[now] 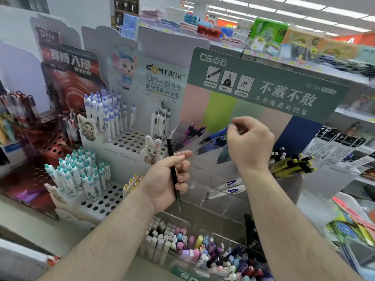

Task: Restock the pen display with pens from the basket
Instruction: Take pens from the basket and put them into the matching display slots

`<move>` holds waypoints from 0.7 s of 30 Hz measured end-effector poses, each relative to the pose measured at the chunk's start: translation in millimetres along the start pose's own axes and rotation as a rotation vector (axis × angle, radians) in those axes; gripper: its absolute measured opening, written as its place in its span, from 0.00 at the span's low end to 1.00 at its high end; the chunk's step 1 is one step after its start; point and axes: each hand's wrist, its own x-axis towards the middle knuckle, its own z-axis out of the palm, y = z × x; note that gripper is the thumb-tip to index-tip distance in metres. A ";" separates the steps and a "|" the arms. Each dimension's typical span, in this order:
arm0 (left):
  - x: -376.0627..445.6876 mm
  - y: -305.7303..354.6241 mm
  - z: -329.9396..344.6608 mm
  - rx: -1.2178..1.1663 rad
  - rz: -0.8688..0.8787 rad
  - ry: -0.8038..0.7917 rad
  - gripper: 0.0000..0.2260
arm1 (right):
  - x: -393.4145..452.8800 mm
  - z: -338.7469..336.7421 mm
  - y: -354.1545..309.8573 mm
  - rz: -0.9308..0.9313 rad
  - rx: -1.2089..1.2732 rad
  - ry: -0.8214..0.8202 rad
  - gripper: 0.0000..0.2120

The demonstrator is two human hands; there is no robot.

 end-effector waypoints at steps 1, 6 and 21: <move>-0.7 -0.1 -0.5 0.031 0.001 0.005 0.08 | -0.9 6.7 0.6 -0.002 -0.032 -0.056 0.07; -6.2 -0.4 2.1 0.144 0.018 0.012 0.09 | 0.6 21.3 -1.2 0.061 -0.214 -0.265 0.07; -17.1 -15.3 10.6 0.711 0.039 -0.107 0.06 | -56.7 -4.1 -16.5 0.122 0.162 -0.538 0.04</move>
